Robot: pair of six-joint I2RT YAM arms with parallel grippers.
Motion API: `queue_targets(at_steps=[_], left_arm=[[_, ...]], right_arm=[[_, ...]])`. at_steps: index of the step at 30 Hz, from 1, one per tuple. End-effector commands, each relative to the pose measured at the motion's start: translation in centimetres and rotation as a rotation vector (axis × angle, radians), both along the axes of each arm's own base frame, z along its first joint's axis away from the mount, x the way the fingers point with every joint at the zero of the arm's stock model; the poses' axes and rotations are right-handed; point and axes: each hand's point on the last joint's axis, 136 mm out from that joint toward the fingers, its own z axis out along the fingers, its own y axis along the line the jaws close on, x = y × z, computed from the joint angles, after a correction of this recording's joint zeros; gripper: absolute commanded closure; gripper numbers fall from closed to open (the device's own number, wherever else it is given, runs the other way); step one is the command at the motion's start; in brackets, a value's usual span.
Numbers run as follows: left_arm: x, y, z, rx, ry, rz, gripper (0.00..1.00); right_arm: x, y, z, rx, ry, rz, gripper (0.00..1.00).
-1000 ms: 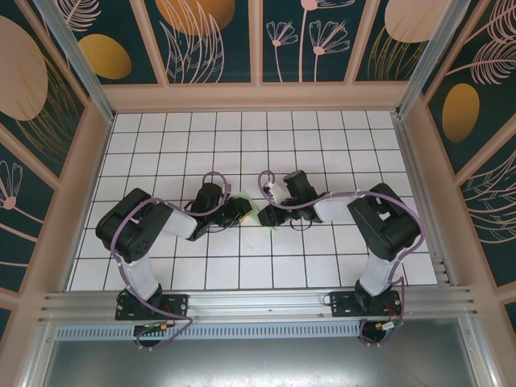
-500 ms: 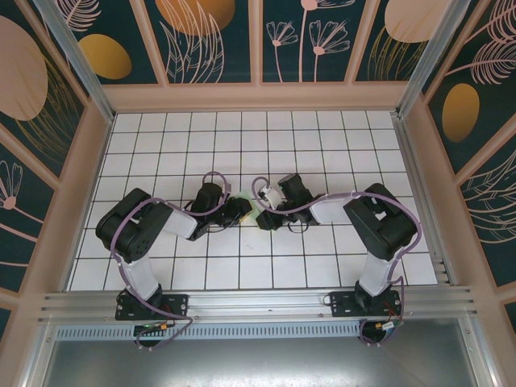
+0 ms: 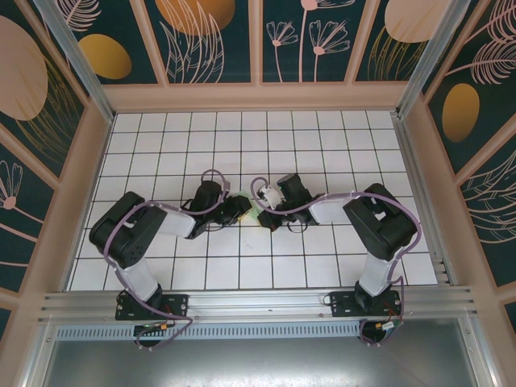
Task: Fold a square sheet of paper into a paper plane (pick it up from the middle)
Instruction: Fold the wing for the fifth time at the center of the table.
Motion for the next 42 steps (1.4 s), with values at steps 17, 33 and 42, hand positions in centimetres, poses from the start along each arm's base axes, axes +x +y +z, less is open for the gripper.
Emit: queue_targets(at_steps=[17,33,42], left_arm=[[-1.5,0.2,3.4,-0.125,-0.169,-0.025,0.61],[-1.9,-0.9,0.8,-0.117,-0.102,-0.053,0.63],[-1.4,-1.4,0.8,-0.125,-0.102,-0.058,0.63]], right_arm=[[-0.4,0.4,1.9,0.278,0.375,-0.133,1.0],[-0.8,0.0,-0.7,0.232,0.477,-0.194,1.0],[-1.0,-0.2,-1.9,0.174,0.482,-0.195,1.0]])
